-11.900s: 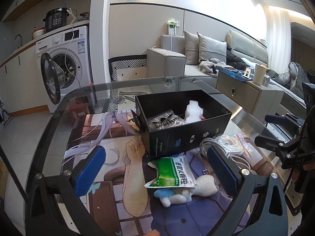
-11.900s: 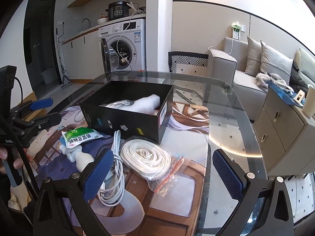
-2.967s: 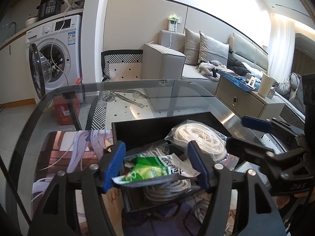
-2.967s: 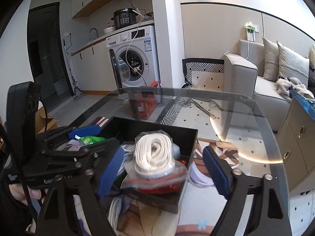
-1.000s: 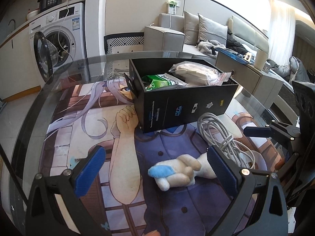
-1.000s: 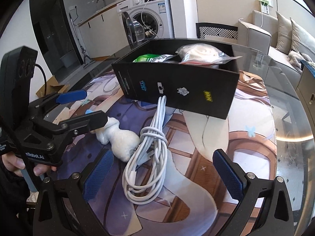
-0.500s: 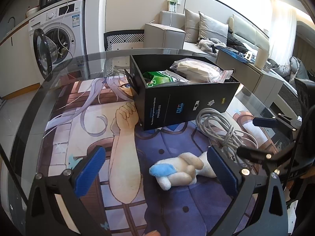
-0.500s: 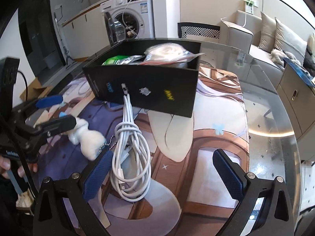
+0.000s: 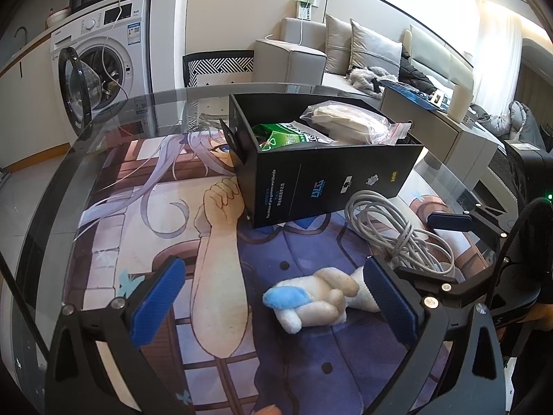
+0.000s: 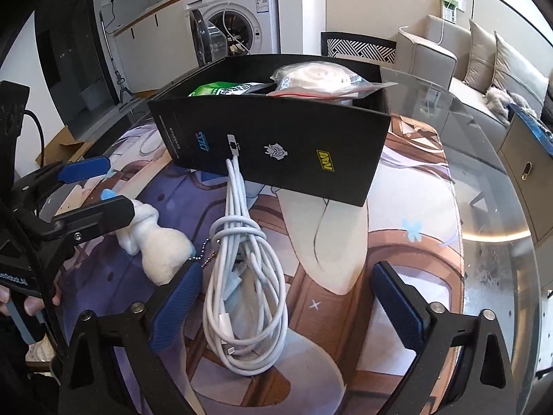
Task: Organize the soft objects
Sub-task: 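Move the right tool to the loose white cable while the left tool approaches the plush bunny, then grasp the white cable with the right tool while the left tool grasps the white plush bunny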
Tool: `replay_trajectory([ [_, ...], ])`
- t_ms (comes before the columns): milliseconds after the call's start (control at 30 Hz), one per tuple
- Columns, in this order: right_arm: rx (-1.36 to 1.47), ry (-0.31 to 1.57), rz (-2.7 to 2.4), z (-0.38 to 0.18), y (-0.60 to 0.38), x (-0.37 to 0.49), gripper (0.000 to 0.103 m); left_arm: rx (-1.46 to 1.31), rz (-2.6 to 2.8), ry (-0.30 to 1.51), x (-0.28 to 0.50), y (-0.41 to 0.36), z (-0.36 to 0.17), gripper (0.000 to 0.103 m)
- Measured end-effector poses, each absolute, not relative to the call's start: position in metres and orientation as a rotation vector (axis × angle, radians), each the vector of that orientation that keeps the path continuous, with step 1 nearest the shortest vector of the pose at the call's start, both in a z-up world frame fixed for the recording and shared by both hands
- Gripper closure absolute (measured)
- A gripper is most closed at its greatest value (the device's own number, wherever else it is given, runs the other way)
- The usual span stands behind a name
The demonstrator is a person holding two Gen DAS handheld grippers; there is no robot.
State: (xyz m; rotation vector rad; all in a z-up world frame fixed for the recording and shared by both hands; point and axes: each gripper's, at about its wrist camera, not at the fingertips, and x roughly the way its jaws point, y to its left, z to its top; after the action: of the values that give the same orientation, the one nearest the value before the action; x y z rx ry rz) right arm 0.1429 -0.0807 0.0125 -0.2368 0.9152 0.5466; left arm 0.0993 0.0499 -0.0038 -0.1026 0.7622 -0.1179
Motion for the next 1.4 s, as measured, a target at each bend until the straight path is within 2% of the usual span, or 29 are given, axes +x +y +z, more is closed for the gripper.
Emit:
replay_trajectory([
  [200, -0.256, 0.903, 0.558, 0.012, -0.075, 0.141, 0.008, -0.104, -0.118, 0.762, 0.099, 0.05, -0.004, 0.0],
  [367, -0.271, 0.888, 0.566, 0.012, -0.071, 0.139, 0.02, -0.099, -0.12, 0.763, 0.099, 0.049, -0.005, 0.0],
  [433, -0.269, 0.876, 0.574, 0.013, -0.071, 0.138, 0.034, -0.1, -0.119, 0.764, 0.099, 0.049, -0.005, 0.0],
  [633, -0.245, 0.863, 0.619, 0.015, -0.073, 0.135, 0.061, -0.101, -0.119, 0.763, 0.099, 0.05, -0.006, 0.0],
  [867, -0.214, 0.852, 0.632, 0.019, -0.081, 0.131, 0.063, -0.08, -0.13, 0.766, 0.098, 0.045, -0.006, 0.0],
  [933, -0.194, 0.849, 0.641, 0.021, -0.086, 0.13, 0.068, -0.069, -0.138, 0.765, 0.097, 0.043, -0.005, 0.0],
  [1267, -0.167, 0.832, 0.65, 0.029, -0.101, 0.126, 0.069, -0.034, -0.208, 0.791, 0.093, 0.027, -0.006, 0.0],
  [1333, -0.169, 0.834, 0.647, 0.029, -0.102, 0.127, 0.073, -0.046, -0.218, 0.8, 0.094, 0.026, -0.006, 0.0],
  [1400, -0.166, 0.833, 0.646, 0.029, -0.102, 0.127, 0.073, -0.054, -0.232, 0.805, 0.093, 0.025, -0.006, 0.0],
])
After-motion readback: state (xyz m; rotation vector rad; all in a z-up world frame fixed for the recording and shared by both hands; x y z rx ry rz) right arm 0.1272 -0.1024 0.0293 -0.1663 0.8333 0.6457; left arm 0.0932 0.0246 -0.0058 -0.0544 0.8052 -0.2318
